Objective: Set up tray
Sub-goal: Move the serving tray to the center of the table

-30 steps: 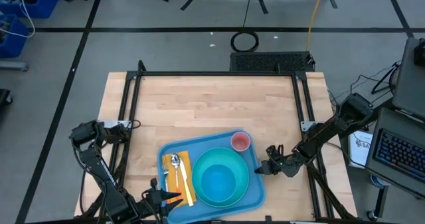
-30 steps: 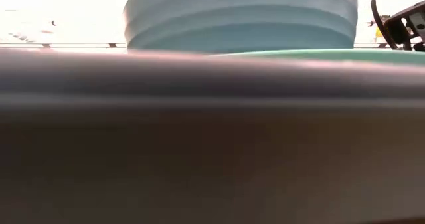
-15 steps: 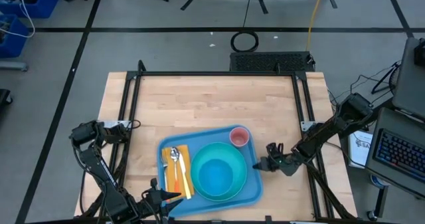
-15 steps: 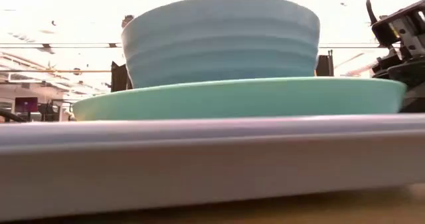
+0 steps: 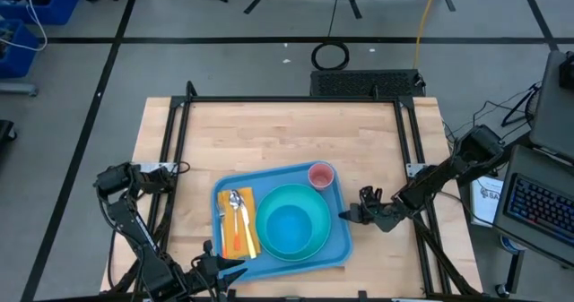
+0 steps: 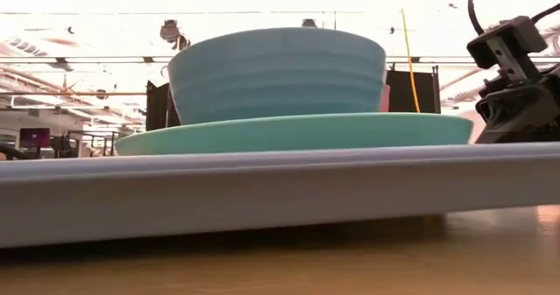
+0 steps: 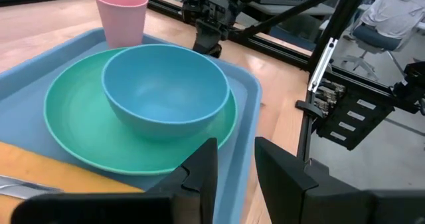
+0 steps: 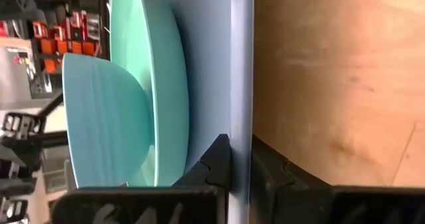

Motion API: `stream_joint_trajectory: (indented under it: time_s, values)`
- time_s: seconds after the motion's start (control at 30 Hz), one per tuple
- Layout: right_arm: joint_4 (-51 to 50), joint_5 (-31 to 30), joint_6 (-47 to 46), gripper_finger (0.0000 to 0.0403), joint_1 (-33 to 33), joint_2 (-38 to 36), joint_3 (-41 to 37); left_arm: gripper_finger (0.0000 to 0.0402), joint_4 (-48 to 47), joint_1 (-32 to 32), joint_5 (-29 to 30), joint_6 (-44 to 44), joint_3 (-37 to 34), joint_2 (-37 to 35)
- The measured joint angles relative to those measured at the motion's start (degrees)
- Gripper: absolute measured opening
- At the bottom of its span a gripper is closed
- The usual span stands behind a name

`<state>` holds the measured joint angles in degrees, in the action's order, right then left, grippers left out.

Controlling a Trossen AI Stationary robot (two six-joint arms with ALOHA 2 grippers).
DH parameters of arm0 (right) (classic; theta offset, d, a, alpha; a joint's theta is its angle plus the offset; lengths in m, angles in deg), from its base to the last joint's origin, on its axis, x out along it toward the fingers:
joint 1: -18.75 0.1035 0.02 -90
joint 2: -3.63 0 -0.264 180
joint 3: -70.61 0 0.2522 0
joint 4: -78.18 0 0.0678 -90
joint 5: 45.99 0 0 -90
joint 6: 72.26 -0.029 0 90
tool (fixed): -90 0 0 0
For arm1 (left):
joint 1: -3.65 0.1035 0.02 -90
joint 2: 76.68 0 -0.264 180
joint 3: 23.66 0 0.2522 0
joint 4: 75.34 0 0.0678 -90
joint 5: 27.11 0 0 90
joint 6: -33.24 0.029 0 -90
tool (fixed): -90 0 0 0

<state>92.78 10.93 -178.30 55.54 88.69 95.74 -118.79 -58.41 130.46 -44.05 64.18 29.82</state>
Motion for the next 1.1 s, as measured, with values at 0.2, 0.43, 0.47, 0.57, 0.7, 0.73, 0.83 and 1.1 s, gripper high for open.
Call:
stream_joint_trajectory:
  time_s: [0.2,0.43,0.47,0.57,0.7,0.73,0.83,1.1]
  values:
    - [0.49,-2.27,-0.02,0.0015,-1.26,-0.09,-0.75,0.0104,0.00,0.00,0.00,-0.11,0.00,0.00]
    - [0.33,-4.03,0.73,0.0015,-1.97,-0.10,-0.87,0.0104,0.02,0.00,0.00,-0.19,0.01,0.00]
    - [0.33,-4.08,0.74,0.0015,-1.97,-0.11,-0.87,0.0104,0.02,-0.01,0.00,-0.19,0.01,0.00]
    - [0.35,-3.75,0.89,0.0015,-1.97,-0.11,-0.87,0.0104,0.02,0.00,0.00,-0.19,0.00,0.00]
    - [0.46,-2.07,1.55,0.0019,-2.05,-0.11,-0.87,0.0104,0.02,0.00,0.00,-0.17,0.00,0.00]
    - [0.49,-1.26,1.74,0.0024,-2.08,-0.11,-0.87,0.0104,0.03,0.00,0.00,-0.17,0.00,0.00]
    - [1.51,0.36,2.90,0.0039,-2.12,-0.11,-0.99,0.0104,0.03,-0.01,0.00,-0.15,0.00,0.00]
    - [4.06,1.79,7.09,0.0038,-1.99,-0.11,-1.31,0.0104,0.02,0.00,0.00,-0.12,0.02,0.00]
